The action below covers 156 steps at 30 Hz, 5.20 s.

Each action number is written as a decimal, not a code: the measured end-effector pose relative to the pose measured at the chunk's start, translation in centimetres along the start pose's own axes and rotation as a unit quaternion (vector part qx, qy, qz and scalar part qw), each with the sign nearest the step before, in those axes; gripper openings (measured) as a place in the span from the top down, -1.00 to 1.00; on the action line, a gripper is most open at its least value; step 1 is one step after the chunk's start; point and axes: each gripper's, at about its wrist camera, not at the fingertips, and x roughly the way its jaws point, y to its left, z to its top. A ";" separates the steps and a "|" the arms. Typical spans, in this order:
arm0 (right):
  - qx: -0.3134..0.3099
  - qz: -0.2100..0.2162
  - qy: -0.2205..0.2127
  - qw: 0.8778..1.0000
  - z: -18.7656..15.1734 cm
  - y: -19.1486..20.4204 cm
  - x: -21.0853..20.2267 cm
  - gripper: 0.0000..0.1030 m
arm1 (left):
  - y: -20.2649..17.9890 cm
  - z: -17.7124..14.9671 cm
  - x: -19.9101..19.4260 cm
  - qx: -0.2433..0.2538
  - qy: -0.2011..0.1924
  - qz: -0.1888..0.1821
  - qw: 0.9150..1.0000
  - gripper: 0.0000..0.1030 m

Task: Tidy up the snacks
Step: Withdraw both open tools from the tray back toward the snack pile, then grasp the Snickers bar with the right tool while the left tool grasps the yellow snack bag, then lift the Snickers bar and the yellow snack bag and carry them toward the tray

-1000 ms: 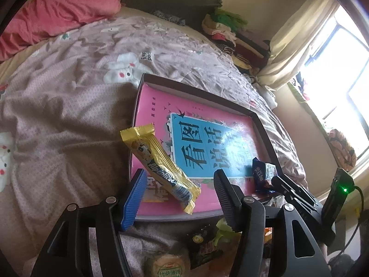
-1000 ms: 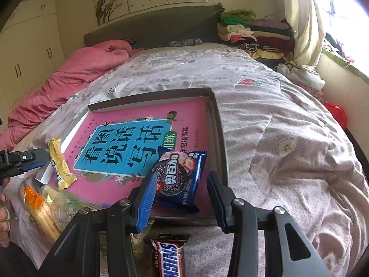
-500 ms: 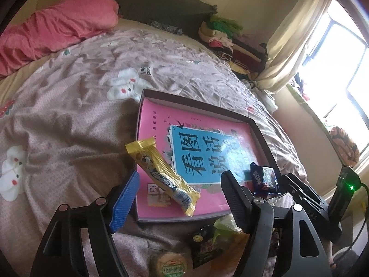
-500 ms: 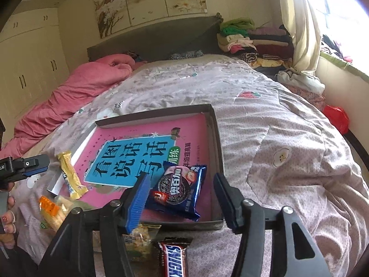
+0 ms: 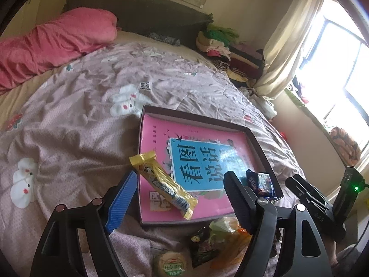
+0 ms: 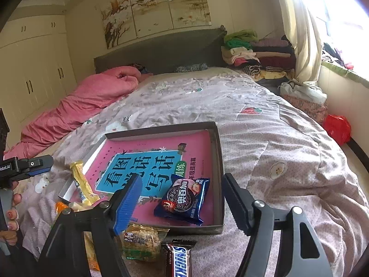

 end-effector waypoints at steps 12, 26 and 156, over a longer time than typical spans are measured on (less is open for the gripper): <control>0.008 0.012 -0.014 1.000 0.0 0.0 -1.7 -0.48 | -1.6 -0.4 -1.0 0.031 -0.002 -0.003 1.000 -0.55; 0.003 0.021 0.001 1.000 -0.9 0.9 -2.6 -0.54 | -3.0 -1.5 -1.8 0.035 0.015 -0.032 0.999 -0.57; 0.061 0.033 0.120 0.990 -4.7 -1.3 -1.3 0.44 | -6.2 -7.4 0.1 0.032 0.091 -0.010 0.995 0.21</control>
